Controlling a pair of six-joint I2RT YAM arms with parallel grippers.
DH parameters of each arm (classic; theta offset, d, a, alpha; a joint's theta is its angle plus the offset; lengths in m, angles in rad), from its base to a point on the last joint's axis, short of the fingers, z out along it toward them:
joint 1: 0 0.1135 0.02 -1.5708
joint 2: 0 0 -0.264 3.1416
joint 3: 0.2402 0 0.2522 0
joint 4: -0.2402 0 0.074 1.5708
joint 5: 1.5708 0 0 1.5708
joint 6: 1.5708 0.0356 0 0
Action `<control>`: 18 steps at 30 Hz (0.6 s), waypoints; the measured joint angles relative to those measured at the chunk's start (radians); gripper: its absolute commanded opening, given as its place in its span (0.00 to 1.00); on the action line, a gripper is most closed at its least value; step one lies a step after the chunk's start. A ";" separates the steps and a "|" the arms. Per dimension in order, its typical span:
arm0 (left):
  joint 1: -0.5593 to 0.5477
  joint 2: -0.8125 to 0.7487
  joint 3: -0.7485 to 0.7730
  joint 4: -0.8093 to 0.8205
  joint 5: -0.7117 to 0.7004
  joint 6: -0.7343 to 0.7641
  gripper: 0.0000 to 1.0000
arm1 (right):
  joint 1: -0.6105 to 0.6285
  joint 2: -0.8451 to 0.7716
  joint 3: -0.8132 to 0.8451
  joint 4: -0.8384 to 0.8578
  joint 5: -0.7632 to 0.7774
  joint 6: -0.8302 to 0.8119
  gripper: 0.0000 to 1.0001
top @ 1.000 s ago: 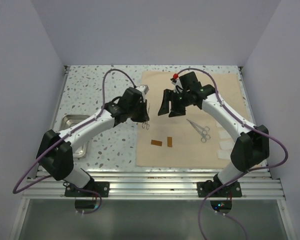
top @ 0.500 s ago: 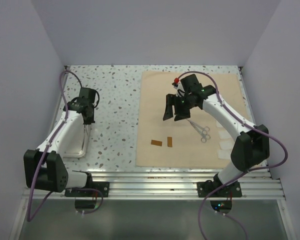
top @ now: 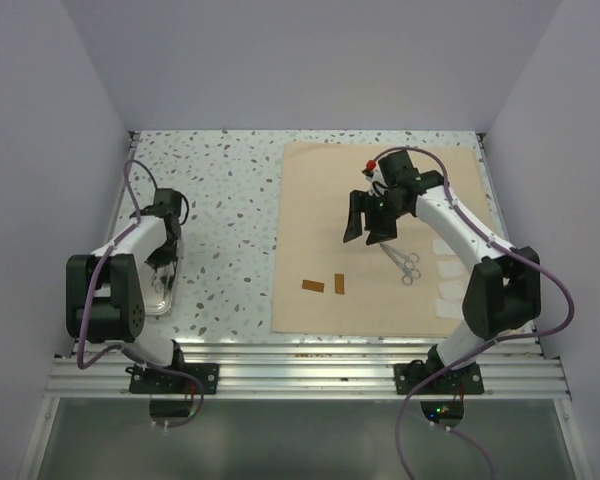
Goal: Prepare the surgical pack
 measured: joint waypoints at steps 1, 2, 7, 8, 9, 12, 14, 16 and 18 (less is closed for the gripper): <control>0.006 0.014 0.000 0.009 0.005 0.004 0.10 | -0.011 0.005 0.001 -0.004 0.003 -0.003 0.68; 0.010 0.026 0.000 0.016 0.011 0.007 0.13 | -0.020 0.013 0.002 -0.007 0.005 -0.006 0.68; 0.015 0.047 0.000 0.035 0.037 0.009 0.26 | -0.043 0.073 0.008 -0.029 0.034 -0.018 0.68; 0.017 0.047 0.000 0.036 0.043 0.009 0.28 | -0.043 0.084 0.011 -0.034 0.043 -0.021 0.68; 0.019 0.048 0.001 0.036 0.047 0.007 0.31 | -0.043 0.095 0.015 -0.041 0.055 -0.023 0.68; 0.019 0.047 0.009 0.027 0.063 -0.005 0.34 | -0.043 0.129 0.037 -0.071 0.114 -0.042 0.68; 0.019 0.037 0.024 0.010 0.086 -0.031 0.41 | -0.045 0.158 0.058 -0.093 0.186 -0.064 0.68; 0.019 -0.002 0.044 -0.013 0.115 -0.075 0.52 | -0.050 0.190 0.071 -0.108 0.263 -0.090 0.68; 0.018 -0.074 0.068 -0.031 0.150 -0.127 0.51 | -0.061 0.222 0.072 -0.116 0.339 -0.111 0.69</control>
